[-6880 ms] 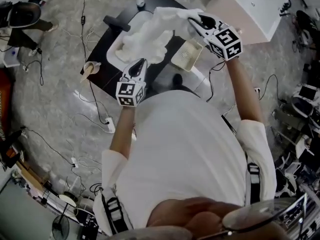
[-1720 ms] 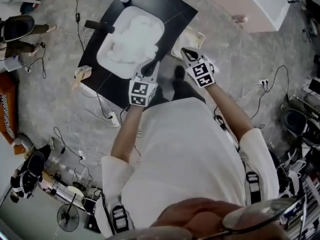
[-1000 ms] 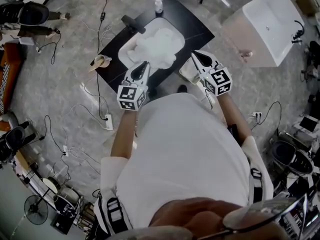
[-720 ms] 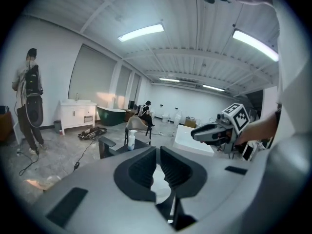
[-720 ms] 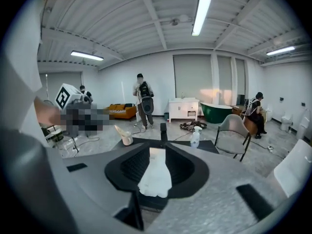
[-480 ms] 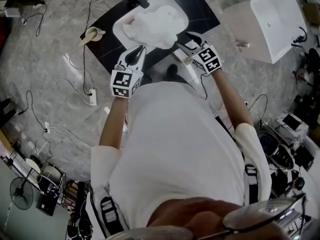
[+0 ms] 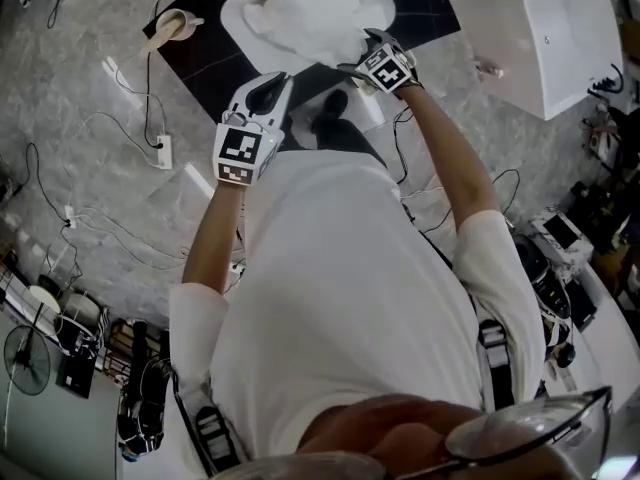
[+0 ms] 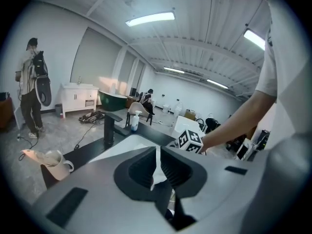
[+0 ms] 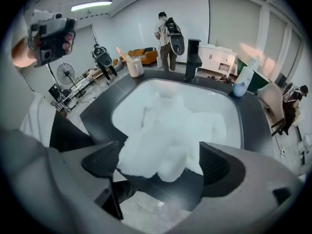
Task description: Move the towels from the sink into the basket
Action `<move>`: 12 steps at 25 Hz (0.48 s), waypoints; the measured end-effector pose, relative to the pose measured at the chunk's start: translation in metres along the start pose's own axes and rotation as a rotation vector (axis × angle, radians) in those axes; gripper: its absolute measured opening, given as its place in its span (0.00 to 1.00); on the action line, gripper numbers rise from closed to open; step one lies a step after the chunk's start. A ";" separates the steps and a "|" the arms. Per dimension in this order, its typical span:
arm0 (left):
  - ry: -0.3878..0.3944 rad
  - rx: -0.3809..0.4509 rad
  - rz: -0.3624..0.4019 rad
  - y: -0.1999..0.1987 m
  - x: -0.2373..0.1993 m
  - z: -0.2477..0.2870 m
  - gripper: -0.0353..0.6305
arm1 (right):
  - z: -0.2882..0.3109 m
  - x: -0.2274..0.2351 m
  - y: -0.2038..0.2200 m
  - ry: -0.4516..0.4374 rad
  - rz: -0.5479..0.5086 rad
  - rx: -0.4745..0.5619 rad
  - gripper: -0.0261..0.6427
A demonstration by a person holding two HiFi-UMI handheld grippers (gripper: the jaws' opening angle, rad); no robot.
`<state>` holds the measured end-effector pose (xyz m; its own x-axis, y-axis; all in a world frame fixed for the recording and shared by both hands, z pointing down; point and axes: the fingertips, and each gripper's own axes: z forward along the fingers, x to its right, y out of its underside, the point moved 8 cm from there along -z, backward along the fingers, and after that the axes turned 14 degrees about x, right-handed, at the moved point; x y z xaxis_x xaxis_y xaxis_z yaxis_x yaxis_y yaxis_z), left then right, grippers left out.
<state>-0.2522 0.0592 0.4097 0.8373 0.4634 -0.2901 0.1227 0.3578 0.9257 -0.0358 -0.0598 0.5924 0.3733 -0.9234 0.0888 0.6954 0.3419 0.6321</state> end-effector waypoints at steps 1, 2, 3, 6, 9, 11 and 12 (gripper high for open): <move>-0.002 -0.010 -0.002 0.004 -0.003 0.000 0.10 | 0.009 0.004 0.003 0.005 0.010 -0.016 0.80; -0.005 -0.017 -0.007 0.008 -0.006 -0.001 0.10 | 0.017 0.009 0.008 0.009 0.022 -0.032 0.80; -0.010 -0.022 -0.014 0.012 -0.009 -0.001 0.10 | 0.025 0.014 0.013 0.012 0.036 -0.050 0.80; -0.025 -0.030 -0.028 0.022 -0.026 0.000 0.10 | 0.050 0.029 0.021 0.029 0.060 -0.105 0.81; -0.040 -0.023 -0.031 0.028 -0.045 0.002 0.10 | 0.074 0.040 0.013 0.049 0.036 -0.151 0.81; -0.047 -0.035 -0.051 0.028 -0.054 0.003 0.10 | 0.090 0.042 0.007 0.031 -0.003 -0.213 0.81; -0.049 -0.050 -0.064 0.028 -0.059 0.004 0.10 | 0.098 0.042 0.005 0.013 -0.015 -0.252 0.81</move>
<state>-0.2959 0.0387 0.4533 0.8536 0.3989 -0.3351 0.1510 0.4262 0.8919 -0.0770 -0.1135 0.6752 0.3687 -0.9269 0.0703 0.8311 0.3626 0.4216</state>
